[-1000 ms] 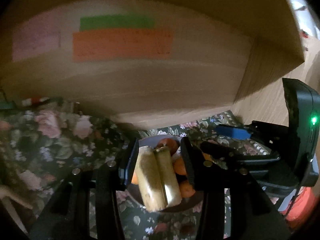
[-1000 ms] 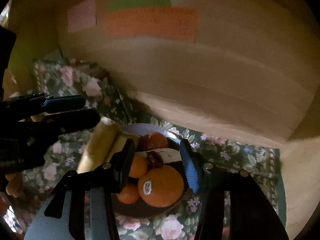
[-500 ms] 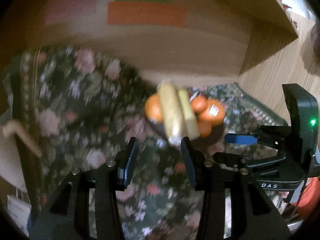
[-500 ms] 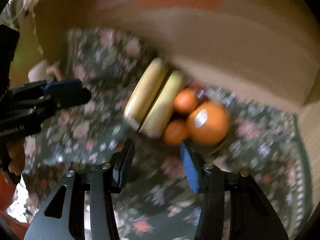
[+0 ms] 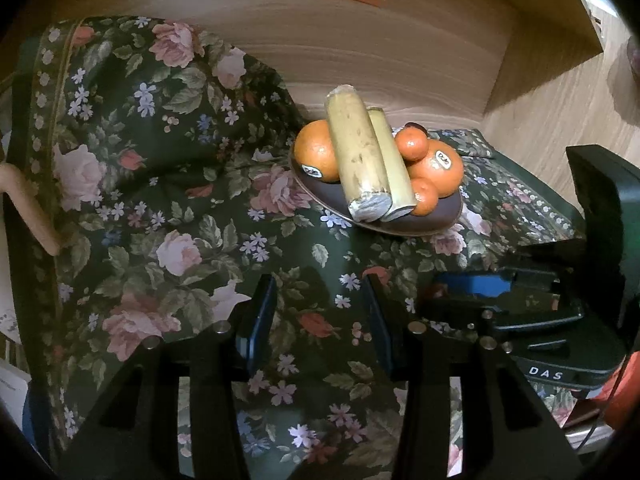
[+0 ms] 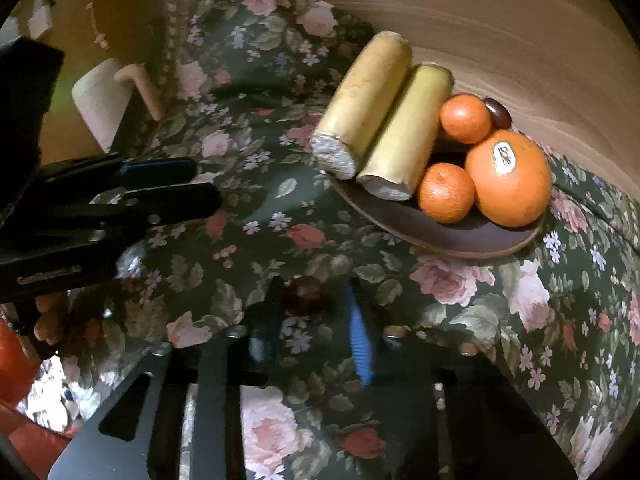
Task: Organize fruits
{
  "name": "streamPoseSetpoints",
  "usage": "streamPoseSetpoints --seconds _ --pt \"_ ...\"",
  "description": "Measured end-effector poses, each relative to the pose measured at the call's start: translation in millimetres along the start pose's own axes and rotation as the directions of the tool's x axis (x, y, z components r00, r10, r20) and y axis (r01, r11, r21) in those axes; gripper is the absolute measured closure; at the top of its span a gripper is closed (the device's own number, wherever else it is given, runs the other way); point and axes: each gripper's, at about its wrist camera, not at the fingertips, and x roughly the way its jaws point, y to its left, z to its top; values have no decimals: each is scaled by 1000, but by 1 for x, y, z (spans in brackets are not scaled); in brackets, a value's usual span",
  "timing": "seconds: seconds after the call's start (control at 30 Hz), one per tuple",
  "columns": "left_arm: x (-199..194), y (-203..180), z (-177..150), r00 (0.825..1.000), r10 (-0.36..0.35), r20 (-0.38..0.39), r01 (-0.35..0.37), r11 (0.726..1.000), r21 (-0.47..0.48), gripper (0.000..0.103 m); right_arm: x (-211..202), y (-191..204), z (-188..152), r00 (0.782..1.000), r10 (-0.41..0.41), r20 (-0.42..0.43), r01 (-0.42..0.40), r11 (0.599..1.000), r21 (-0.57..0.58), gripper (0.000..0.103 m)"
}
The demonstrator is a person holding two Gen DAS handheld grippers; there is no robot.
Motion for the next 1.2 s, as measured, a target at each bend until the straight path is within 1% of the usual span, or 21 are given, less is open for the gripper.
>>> streamPoseSetpoints --seconds 0.03,0.1,0.13,0.23,0.37,0.4,0.5,0.57,0.63,0.77,0.8,0.83,0.87,0.93,1.0,1.1,1.17,1.2 --pt "0 0 1 1000 -3 0 3 1000 -1 59 0 1 -1 1000 1 2 -1 1000 -4 85" --pt "1 -2 2 1000 -8 -3 8 1000 -7 59 0 1 0 1000 -4 4 4 1000 -4 85" --pt "1 -2 2 1000 -8 -3 8 1000 -6 59 -1 0 0 1000 -20 -6 20 1000 -6 86" --pt "1 -5 5 1000 -11 1 11 1000 -1 59 -9 -10 3 998 -54 11 54 999 10 86" --pt "0 -8 8 1000 -22 9 22 1000 -5 59 -23 -38 13 992 -118 39 115 990 82 86" --pt "0 -10 8 1000 -23 11 23 1000 -6 59 -25 -48 16 988 -148 46 143 984 106 86" --pt "1 -11 9 999 -29 15 29 1000 -12 59 -27 -66 23 979 -197 61 185 970 155 86" --pt "2 -12 9 1000 -27 16 28 1000 -13 59 -24 -74 26 977 -205 56 193 967 168 86" --pt "2 -13 10 1000 -21 21 21 1000 -9 59 -18 -75 29 975 -218 45 208 965 158 86" --pt "-1 -12 13 999 -23 36 23 1000 -12 59 -10 -75 29 976 -217 21 212 967 140 85" --pt "-3 -13 15 999 -21 42 21 1000 -13 59 -9 -74 28 976 -217 18 212 967 138 84" --pt "-4 -14 16 999 -18 47 19 1000 -13 59 -8 -74 28 976 -218 15 214 967 137 80" --pt "-6 -14 17 998 -15 55 16 1000 -13 59 -9 -74 28 976 -216 14 212 967 140 74" --pt "-13 -16 21 997 -10 75 11 1000 -12 59 -15 -73 26 974 -222 30 216 966 145 65" --pt "-22 -19 24 995 -1 104 3 1000 -12 59 -25 -71 26 969 -241 54 231 962 144 64" --pt "-40 -24 30 988 -1 156 4 1000 -17 59 -47 -66 25 964 -246 98 231 961 150 64" --pt "-58 -31 34 978 5 207 -3 1000 -13 59 -66 -59 25 953 -266 148 244 958 151 64" --pt "-66 -36 36 973 10 230 -8 1000 -10 59 -81 -53 25 941 -280 188 254 955 153 64"
